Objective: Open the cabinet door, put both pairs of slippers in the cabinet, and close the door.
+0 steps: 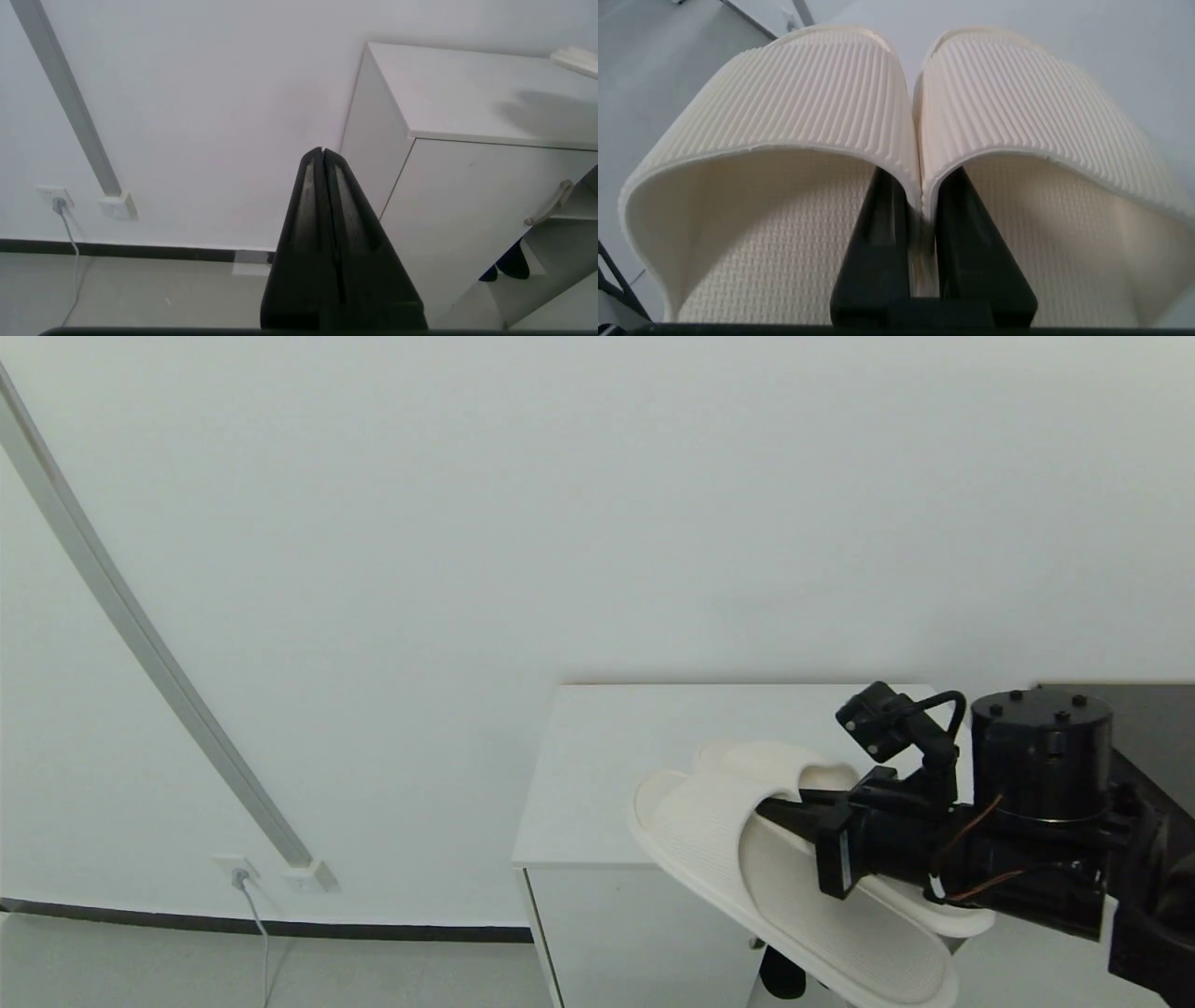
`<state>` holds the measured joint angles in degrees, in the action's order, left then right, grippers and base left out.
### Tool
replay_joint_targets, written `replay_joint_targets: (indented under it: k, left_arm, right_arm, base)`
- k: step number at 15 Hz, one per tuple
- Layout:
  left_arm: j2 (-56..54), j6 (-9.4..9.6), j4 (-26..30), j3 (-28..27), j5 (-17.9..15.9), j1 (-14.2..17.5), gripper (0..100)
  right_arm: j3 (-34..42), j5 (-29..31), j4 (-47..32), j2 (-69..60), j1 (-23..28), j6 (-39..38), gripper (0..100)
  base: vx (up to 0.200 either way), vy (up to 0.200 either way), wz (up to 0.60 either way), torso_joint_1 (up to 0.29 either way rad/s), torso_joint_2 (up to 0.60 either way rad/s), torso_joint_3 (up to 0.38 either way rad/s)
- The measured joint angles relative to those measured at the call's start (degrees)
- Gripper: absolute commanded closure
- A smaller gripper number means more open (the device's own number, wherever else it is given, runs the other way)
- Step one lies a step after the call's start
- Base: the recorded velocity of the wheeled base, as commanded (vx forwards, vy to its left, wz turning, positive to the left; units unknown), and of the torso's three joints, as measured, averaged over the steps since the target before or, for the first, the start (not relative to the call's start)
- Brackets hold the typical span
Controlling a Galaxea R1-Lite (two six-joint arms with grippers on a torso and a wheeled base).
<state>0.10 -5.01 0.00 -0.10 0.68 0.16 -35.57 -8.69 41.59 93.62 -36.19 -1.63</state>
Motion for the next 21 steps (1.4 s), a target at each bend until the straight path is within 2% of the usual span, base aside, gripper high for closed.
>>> replay_joint_targets:
  k: [5,19,21]
  left_arm:
    - [0.0,-0.05,0.0,0.0,0.0,0.0,100]
    - [0.0,-0.10,0.0,0.0,0.0,0.0,100]
    - [0.0,-0.10,0.0,0.0,0.0,0.0,100]
  right_arm:
    - [1.3,0.0,0.0,-2.0,0.6,0.2,100]
    - [1.6,0.2,0.0,-1.1,0.0,0.3,100]
    - [1.7,0.1,0.0,-1.0,0.0,0.3,100]
  base:
    - [0.000,0.000,0.00,0.000,0.00,0.000]
    - [-0.200,0.000,0.00,0.002,0.00,0.001]
    - [0.000,0.000,0.00,0.000,0.00,0.000]
